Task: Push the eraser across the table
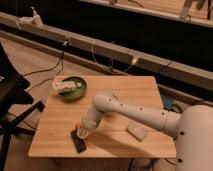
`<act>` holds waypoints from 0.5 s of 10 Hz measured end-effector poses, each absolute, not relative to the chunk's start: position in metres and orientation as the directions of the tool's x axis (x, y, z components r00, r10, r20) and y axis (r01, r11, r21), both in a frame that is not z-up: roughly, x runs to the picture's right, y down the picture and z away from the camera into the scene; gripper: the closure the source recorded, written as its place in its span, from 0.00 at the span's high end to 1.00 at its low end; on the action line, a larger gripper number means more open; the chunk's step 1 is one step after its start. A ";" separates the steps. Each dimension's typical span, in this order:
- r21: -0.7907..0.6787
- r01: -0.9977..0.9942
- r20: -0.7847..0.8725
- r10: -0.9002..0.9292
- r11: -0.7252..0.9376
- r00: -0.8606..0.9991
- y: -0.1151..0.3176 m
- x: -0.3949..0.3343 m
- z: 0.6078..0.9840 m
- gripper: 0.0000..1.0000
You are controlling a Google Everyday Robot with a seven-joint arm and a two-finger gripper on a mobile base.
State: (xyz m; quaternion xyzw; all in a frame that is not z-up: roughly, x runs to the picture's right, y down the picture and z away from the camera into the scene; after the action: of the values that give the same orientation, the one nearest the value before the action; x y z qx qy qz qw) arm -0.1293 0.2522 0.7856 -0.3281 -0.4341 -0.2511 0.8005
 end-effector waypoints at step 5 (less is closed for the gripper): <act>-0.253 0.702 0.887 -0.130 0.665 0.443 0.248 -0.141 0.772 0.00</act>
State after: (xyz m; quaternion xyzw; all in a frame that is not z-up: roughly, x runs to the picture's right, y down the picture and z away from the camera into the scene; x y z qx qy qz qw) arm -0.1406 0.2477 0.7724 -0.3129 -0.4573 -0.2635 0.7896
